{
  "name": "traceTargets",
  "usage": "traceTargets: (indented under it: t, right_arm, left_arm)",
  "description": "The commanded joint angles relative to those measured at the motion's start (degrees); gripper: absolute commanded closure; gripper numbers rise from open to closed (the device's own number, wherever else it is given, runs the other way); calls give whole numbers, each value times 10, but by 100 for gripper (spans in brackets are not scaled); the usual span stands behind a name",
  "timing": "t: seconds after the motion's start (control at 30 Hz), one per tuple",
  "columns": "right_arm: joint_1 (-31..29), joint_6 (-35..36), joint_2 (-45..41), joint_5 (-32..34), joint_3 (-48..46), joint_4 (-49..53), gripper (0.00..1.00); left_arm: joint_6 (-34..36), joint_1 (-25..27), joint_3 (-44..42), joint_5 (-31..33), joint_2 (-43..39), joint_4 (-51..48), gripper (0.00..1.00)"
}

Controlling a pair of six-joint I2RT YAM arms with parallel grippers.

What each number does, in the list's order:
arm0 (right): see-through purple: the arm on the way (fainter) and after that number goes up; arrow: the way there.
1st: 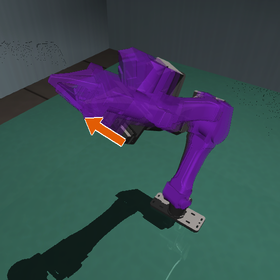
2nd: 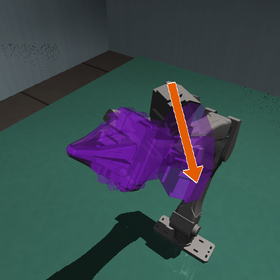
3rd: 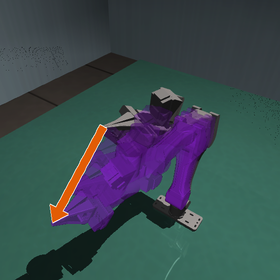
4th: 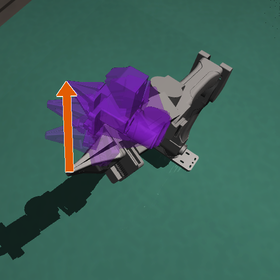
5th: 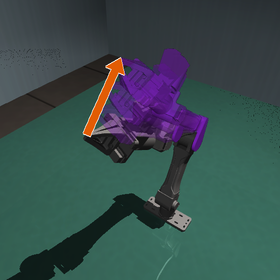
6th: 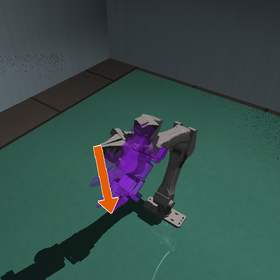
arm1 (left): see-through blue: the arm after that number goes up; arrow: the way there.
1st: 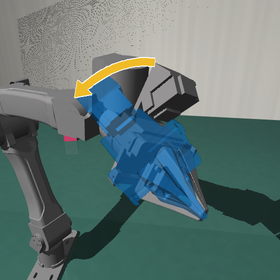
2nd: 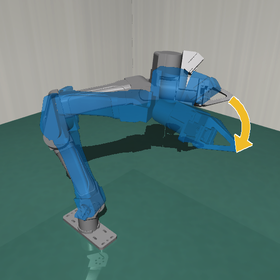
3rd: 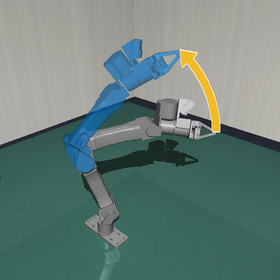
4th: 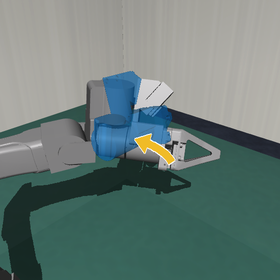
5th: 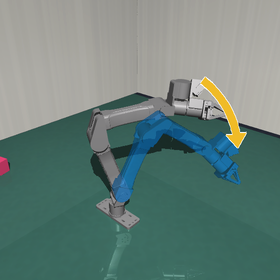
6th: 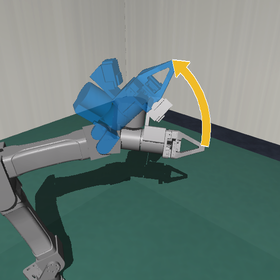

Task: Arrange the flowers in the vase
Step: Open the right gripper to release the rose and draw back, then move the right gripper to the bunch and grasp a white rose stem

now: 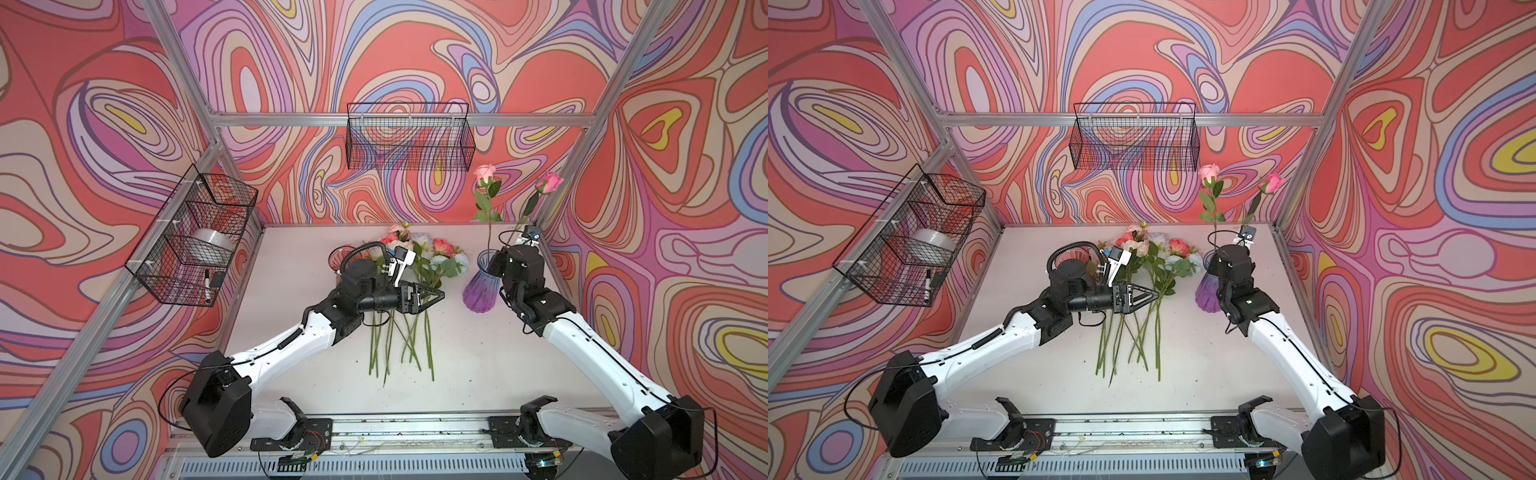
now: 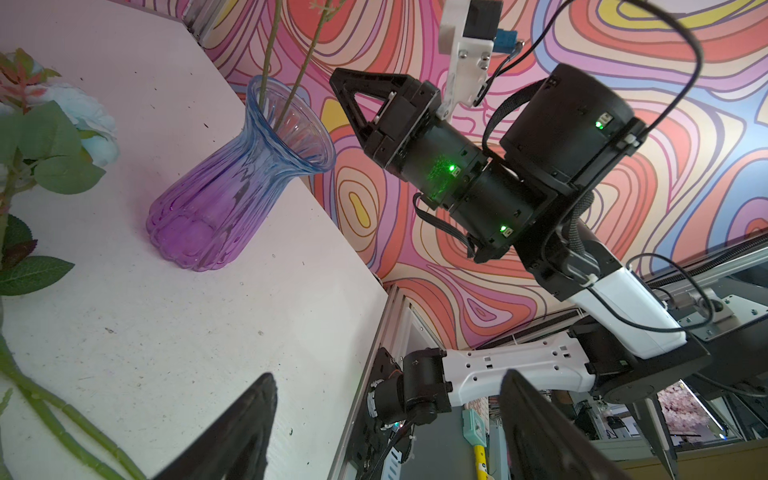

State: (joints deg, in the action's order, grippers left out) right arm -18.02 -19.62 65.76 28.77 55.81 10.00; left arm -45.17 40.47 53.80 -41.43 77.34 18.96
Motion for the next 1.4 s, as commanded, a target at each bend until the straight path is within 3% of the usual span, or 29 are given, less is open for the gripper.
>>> traceTargets:
  t: [0.0, 0.23, 0.5, 0.63, 0.77, 0.87, 1.03, 1.27, 1.37]
  right_arm:
    - [2, 1, -19, -23, 35, 42, 78]
    - [0, -9, -37, -83, 78, 100, 76]
    - [-17, -16, -37, -160, 154, 171, 75]
    - [-44, -25, -7, -206, 207, 213, 75]
    - [-119, -48, 22, -122, 202, 223, 83]
    - [-137, -75, 52, -138, 176, 202, 88]
    - [-192, -72, 135, -147, 188, 194, 87]
    - [-219, -76, 256, -207, 221, 205, 81]
    - [-223, -124, 289, -193, 218, 193, 81]
  left_arm:
    - [13, 2, 17, 3, -13, -3, 16]
    - [42, 2, 26, 20, -25, -39, 16]
    - [108, 2, 43, 120, -59, -136, 15]
    - [132, 1, 49, 257, -90, -204, 15]
    - [128, -4, 55, 477, -116, -292, 11]
    - [107, -22, 61, 578, -129, -332, 9]
    - [65, -62, 21, 601, -171, -303, 9]
    - [52, -86, -11, 609, -213, -266, 9]
    - [43, -89, -12, 594, -210, -264, 9]
